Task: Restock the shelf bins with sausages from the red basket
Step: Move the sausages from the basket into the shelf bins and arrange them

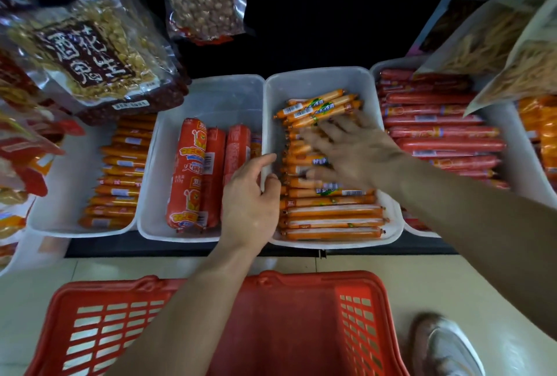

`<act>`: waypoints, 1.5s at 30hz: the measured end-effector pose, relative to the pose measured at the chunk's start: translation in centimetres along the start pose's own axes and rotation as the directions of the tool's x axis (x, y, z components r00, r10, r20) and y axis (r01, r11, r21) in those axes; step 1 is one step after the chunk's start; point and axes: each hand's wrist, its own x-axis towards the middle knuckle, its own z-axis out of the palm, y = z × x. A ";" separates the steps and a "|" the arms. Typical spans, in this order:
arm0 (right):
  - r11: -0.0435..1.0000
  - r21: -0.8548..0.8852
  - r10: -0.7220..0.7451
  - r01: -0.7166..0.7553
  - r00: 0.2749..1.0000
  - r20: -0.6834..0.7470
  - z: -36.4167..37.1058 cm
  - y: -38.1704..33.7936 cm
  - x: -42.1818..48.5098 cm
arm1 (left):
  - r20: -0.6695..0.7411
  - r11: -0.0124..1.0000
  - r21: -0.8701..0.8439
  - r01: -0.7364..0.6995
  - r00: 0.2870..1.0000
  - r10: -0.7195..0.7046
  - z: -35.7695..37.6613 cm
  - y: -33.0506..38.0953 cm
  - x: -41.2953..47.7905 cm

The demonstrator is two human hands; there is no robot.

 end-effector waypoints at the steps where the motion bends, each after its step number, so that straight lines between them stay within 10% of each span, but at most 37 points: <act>1: 0.998 -0.030 0.054 -0.054 0.998 -0.019 -0.4 0.6 0.6 | -0.003 1.000 0.004 -0.004 1.000 0.004 -0.1 0.2 -0.2; 10: 1.000 0.015 0.021 -0.022 1.000 0.011 0.3 0.4 -2.2 | 0.057 1.000 -0.013 0.024 0.998 -0.024 1.9 3.2 0.1; 20: 0.999 0.020 0.046 -0.043 0.991 -0.123 -1.0 3.1 0.8 | 0.196 0.888 0.043 0.459 0.867 -0.458 7.2 3.4 5.5; 45: 0.992 0.049 0.123 -0.120 0.990 -0.073 -0.7 3.2 2.3 | 0.117 0.893 -0.256 0.370 0.929 -0.351 7.8 3.9 9.8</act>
